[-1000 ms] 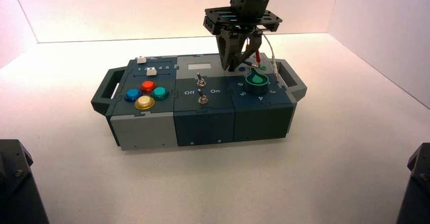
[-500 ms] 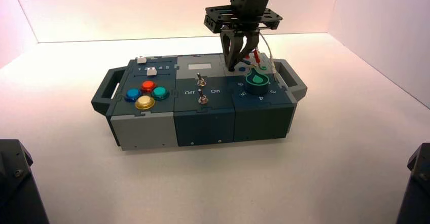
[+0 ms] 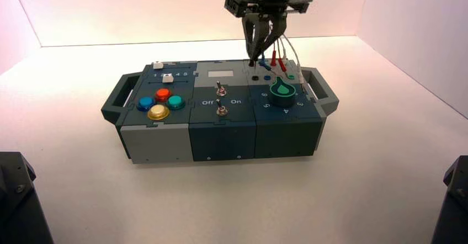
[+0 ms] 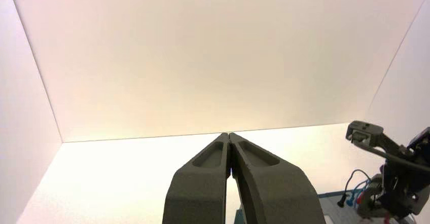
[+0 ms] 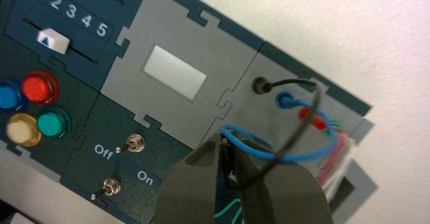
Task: Pull the black wire.
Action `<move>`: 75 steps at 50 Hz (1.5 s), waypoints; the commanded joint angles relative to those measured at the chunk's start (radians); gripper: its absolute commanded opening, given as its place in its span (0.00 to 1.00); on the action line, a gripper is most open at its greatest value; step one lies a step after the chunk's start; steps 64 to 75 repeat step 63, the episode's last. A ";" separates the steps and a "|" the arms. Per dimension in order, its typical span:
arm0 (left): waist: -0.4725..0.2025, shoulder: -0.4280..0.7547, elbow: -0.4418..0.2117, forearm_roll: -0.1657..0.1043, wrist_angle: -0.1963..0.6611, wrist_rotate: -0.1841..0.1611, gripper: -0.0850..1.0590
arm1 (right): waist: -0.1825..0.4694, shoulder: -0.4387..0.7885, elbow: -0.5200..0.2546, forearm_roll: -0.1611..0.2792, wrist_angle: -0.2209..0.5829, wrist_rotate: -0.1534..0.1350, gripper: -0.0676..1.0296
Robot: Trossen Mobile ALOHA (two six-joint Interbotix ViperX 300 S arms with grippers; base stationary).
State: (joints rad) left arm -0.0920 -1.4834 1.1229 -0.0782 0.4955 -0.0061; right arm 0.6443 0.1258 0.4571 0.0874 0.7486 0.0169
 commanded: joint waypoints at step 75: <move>-0.002 0.011 -0.009 0.006 -0.011 0.012 0.05 | 0.063 -0.186 0.057 0.051 0.285 -0.009 0.41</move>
